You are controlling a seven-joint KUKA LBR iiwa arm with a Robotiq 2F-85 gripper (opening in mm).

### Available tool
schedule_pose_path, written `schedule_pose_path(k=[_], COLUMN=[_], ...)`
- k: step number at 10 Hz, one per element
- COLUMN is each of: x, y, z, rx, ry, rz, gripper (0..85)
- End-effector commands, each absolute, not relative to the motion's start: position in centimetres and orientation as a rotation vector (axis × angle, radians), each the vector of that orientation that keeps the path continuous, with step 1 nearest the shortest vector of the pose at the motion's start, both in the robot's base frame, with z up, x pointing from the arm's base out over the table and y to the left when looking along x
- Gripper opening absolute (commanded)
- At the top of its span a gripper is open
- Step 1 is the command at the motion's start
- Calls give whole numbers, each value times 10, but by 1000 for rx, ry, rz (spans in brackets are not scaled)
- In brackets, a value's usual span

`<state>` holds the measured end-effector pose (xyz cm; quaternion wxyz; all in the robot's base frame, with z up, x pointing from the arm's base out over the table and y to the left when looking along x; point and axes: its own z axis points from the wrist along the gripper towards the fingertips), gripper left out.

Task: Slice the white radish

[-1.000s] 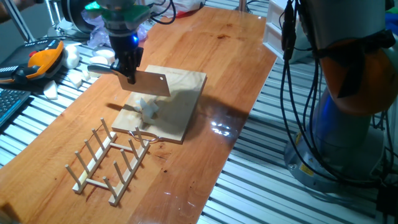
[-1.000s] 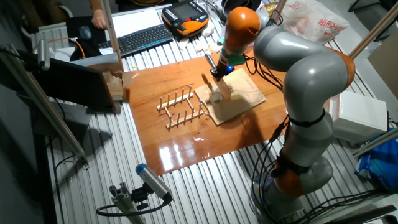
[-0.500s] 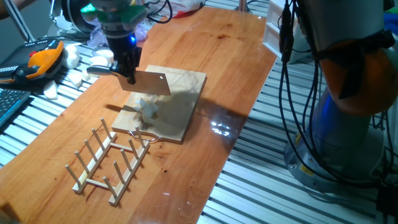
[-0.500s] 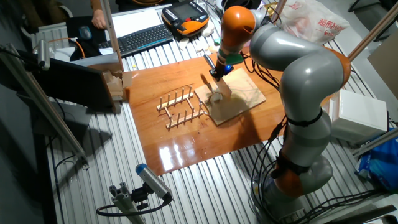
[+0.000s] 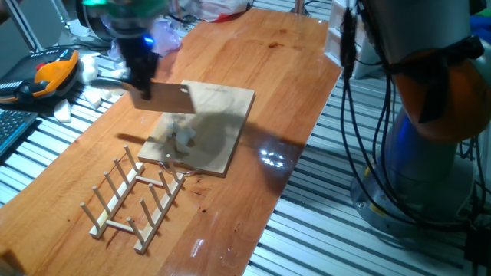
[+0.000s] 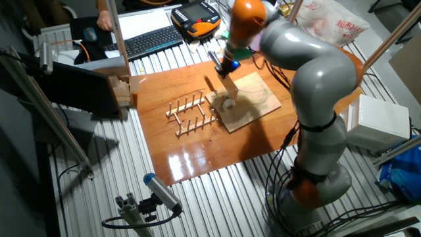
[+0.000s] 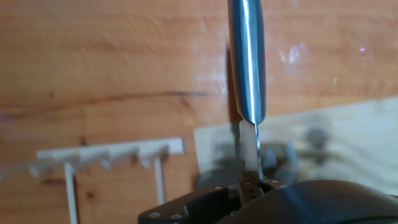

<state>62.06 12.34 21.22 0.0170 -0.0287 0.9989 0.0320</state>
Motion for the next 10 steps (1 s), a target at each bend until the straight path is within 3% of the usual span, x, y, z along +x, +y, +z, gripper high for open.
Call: schedule_pose_path(k=[1,2,4,7,10], x=[619,615,612,605,599], y=[207,215,223,233,241], z=[232,224,222,217,207], rx=[-72,-62,-57,-38,-180], ry=[3068,3062,3081,3075,3081], rz=[115,207,219,212,121], gripper=[0,0,0,0,0])
